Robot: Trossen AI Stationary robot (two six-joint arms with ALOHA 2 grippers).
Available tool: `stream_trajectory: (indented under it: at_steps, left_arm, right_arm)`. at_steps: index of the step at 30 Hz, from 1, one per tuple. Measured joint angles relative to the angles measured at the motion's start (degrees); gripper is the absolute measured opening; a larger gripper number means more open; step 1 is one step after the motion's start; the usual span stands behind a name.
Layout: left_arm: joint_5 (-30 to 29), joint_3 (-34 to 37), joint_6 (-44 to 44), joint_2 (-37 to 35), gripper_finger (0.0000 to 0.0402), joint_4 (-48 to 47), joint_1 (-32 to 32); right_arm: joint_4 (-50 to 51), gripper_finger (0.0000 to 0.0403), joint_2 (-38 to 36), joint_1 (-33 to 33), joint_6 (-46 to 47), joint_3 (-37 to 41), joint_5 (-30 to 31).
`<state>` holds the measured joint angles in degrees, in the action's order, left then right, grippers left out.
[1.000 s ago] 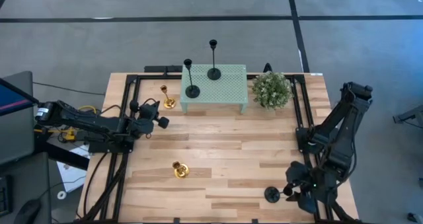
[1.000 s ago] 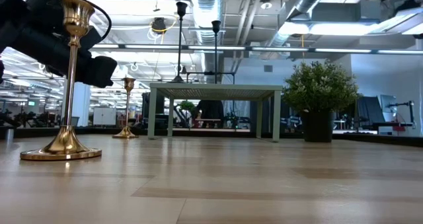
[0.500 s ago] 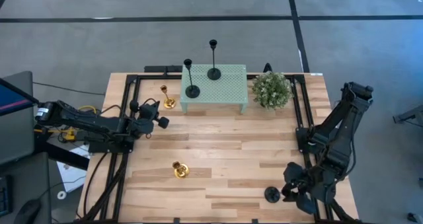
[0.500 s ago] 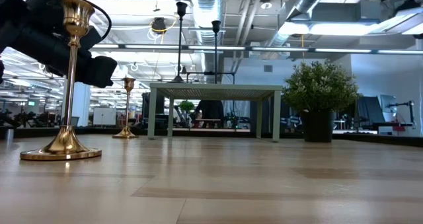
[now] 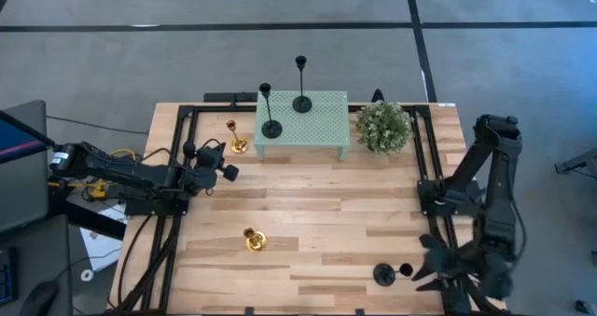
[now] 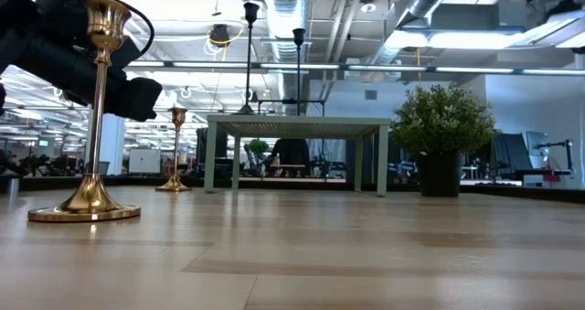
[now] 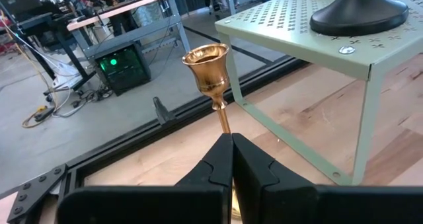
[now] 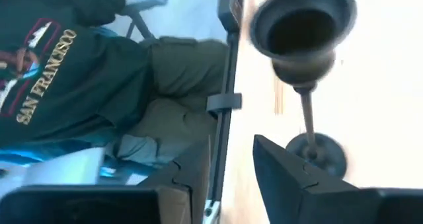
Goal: Pick & Place candle stick holders
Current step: Put the black candle holder on the shelf
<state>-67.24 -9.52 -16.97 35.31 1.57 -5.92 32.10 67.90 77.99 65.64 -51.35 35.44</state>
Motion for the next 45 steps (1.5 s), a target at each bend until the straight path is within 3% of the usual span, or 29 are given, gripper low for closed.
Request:
stream_trajectory:
  at_steps: [5, 8, 26, 30, 39, 45]
  left_arm:
    - [0.0, 0.0, 0.0, 0.0, 0.0004, 0.3, 0.0]
    - [0.0, 0.0, 0.0, 0.0, 0.0004, 0.4, 0.0]
    - [0.0, 0.0, 0.0, 0.0, 0.0004, 1.1, 0.0]
    - [0.0, 0.0, 0.0, 0.0, 0.0004, 1.1, 0.0]
    - [0.0, 0.0, 0.0, 0.0, 0.0004, 1.1, 0.0]
    - [0.0, 0.0, 0.0, 0.0, 0.0004, 1.1, 0.0]
  right_arm:
    - [5.8, 0.0092, -0.2, 6.8, 1.9, 0.0, 11.9]
    - [7.9, 0.0087, 0.3, 9.1, 3.6, 0.0, 15.2]
    - [7.8, 0.0086, 1.8, 2.7, 1.4, 0.0, 14.0]
    - [7.8, 0.0115, 1.8, 0.9, 2.3, 0.0, 12.4]
    - [7.5, 0.0223, 1.8, -2.0, 1.5, 0.0, 8.7]
    - [5.9, 0.0236, 3.3, -4.2, 0.2, 0.1, 7.8]
